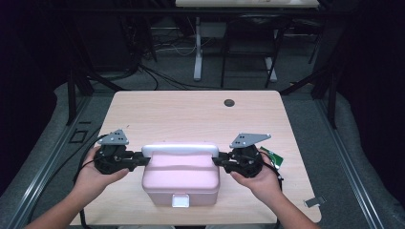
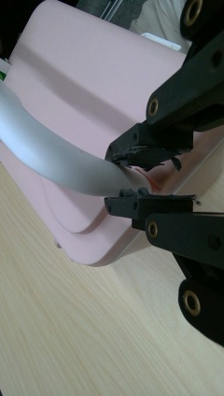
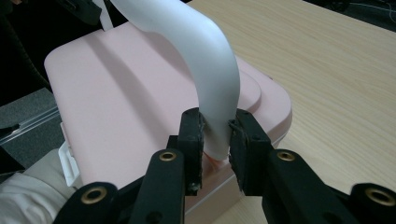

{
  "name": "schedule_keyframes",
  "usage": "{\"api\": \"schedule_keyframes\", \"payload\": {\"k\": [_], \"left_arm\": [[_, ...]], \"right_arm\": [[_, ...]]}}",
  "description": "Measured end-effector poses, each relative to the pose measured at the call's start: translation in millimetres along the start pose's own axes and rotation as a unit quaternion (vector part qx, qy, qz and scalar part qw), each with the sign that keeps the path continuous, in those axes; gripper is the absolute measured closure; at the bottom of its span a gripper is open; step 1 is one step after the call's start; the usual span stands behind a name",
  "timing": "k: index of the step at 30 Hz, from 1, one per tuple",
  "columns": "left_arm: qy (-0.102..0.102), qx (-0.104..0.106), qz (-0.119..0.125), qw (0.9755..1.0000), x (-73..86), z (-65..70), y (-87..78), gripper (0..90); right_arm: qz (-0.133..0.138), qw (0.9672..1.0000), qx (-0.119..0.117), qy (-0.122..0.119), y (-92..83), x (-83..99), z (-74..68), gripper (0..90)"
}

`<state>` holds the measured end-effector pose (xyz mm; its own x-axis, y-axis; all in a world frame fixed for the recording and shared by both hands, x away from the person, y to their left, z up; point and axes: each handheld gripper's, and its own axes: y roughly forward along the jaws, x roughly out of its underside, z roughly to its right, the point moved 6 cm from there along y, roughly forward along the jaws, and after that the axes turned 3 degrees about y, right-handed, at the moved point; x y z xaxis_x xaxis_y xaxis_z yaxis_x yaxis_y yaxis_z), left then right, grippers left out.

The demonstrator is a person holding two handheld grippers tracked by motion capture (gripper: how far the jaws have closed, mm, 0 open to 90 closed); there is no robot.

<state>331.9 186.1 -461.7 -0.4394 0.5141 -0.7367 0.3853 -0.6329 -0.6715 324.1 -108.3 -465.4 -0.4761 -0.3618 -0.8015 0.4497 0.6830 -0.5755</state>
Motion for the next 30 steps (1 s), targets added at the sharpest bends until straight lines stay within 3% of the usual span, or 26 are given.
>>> {"api": "schedule_keyframes", "payload": {"k": [7, 18, 30], "left_arm": [[0.004, -0.002, -0.007, 1.0000, -2.0, 0.3, -1.2, 74.1], [0.010, -0.006, -0.008, 0.9999, -12.6, -1.7, -7.1, 74.0], [0.000, -0.001, -0.011, 0.9999, -22.7, -6.8, -10.7, 73.8]], "right_arm": [[-0.011, 0.9999, 0.006, -0.005, -0.8, -1.9, 0.3, 75.0], [-0.006, 0.9999, 0.005, -0.014, -5.7, -11.9, -0.8, 75.0], [-0.005, 0.9999, 0.004, -0.011, -9.0, -22.1, 2.1, 75.0]]}}
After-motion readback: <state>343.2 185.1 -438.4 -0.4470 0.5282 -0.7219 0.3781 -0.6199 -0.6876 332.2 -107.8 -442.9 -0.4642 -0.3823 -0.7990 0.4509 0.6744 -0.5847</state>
